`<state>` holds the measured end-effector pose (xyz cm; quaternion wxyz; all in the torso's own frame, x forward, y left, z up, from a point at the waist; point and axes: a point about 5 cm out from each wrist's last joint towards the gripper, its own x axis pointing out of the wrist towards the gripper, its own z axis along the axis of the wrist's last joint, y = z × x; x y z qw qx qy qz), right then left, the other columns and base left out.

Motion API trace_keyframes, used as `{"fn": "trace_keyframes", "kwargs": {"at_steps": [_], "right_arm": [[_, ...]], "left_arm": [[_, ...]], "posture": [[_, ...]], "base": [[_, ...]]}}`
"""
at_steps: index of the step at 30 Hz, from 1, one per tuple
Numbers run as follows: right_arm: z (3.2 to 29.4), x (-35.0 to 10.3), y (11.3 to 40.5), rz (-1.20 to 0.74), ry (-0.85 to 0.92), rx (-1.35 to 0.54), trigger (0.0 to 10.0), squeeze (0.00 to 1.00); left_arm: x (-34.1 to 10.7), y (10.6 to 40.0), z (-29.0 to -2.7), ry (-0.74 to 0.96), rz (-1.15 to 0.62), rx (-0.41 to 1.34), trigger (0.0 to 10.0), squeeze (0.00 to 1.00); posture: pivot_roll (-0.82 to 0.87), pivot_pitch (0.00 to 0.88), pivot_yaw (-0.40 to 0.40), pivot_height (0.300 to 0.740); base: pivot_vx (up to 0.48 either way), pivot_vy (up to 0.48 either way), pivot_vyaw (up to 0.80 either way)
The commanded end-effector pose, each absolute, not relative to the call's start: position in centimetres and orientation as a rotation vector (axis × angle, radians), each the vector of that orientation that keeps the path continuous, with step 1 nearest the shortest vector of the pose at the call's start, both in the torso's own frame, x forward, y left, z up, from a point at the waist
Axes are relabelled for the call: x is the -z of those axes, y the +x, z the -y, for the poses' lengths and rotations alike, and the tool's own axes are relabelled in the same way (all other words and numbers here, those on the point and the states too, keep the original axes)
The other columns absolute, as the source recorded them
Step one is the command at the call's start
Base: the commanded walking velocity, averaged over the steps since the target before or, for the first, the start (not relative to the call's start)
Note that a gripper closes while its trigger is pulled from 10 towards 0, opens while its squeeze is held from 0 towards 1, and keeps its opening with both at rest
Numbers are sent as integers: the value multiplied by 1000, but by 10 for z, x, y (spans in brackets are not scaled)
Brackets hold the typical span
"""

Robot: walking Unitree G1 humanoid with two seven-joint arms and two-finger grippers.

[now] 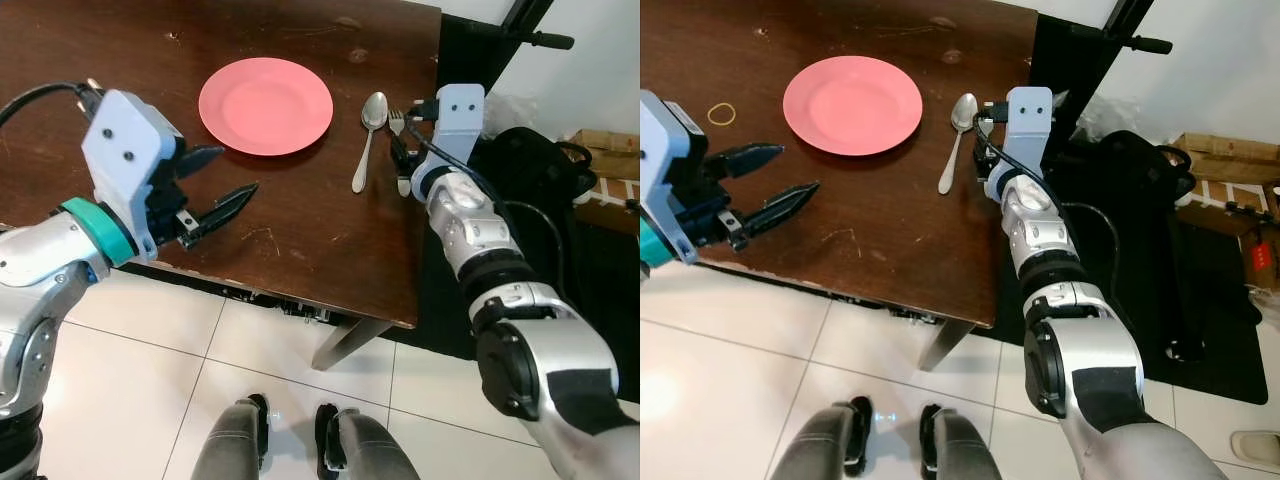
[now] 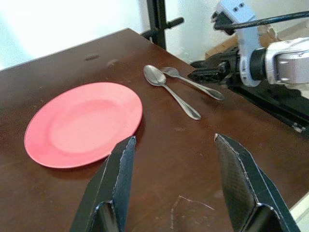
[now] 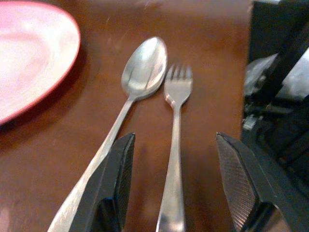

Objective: Setting the table

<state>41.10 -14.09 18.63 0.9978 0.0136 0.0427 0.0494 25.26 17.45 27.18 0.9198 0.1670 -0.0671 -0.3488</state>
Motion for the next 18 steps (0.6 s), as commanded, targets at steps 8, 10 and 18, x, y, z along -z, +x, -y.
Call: {"fn": "trace_keyframes", "kwargs": {"at_steps": [8, 10, 18], "right_arm": [[136, -177, 410, -141, -32, -142, 10000, 0], [135, -171, 409, -169, -57, -143, 10000, 0], [137, -163, 408, -209, -69, -127, 10000, 0]], "left_arm": [[-279, 239, -175, 348, 121, 760, 10000, 0], [-273, 231, -177, 331, 70, 789, 10000, 0], [-267, 222, -176, 304, 14, 832, 10000, 0]], "posture": [[304, 192, -24, 740], [307, 196, -23, 740], [310, 201, -24, 740]], "base": [[0, 0, 0], [0, 0, 0], [0, 0, 0]]}}
